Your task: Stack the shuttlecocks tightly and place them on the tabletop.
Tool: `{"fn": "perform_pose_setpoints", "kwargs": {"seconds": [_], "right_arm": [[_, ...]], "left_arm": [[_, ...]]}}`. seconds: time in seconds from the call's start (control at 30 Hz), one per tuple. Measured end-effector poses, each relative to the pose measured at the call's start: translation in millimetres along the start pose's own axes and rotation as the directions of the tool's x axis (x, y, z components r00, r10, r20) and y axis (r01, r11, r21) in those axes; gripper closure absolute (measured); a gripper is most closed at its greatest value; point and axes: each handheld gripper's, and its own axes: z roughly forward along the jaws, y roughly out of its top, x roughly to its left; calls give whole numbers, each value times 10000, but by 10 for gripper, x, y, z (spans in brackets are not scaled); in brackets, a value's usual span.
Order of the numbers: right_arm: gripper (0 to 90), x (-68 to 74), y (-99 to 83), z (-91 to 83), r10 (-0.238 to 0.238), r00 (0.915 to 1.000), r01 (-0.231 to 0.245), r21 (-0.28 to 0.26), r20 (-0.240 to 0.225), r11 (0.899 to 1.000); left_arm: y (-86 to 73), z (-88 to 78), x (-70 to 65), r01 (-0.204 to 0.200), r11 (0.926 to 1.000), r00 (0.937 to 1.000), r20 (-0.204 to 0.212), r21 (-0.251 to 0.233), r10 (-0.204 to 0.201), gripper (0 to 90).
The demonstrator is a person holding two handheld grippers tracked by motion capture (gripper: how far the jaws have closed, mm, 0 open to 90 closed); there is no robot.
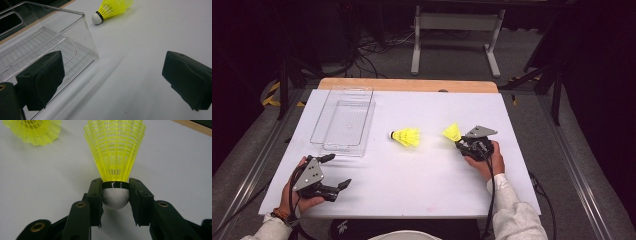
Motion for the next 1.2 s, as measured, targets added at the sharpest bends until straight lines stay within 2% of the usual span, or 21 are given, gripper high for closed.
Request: {"fn": "perform_pose_setpoints", "kwargs": {"seconds": [0.13, 0.47, 0.67, 0.97, 1.2], "right_arm": [[647, 55, 21, -24, -81, 9998, 79, -97, -174, 9999], [647, 150, 43, -66, -154, 9996, 150, -177, -250, 9997], [647, 301, 47, -64, -438, 9968, 436, -36, -664, 9990], [647, 561, 69, -34, -1031, 9855, 1061, 157, -1344, 9942], [646, 657, 18, 3, -1345, 9776, 1461, 617, -1618, 9873]], "left_arm": [[-1, -2, 0, -6, 10000, 10000, 8, 4, 6, 52], [-2, -1, -1, -43, 10000, 10000, 17, 48, 43, 52], [-1, -5, 2, -114, 9999, 9999, 6, 53, 114, 53], [-1, -6, -1, -135, 9999, 9999, 21, 43, 135, 53], [-1, -8, 0, -127, 9999, 9999, 34, 57, 127, 53]]}}
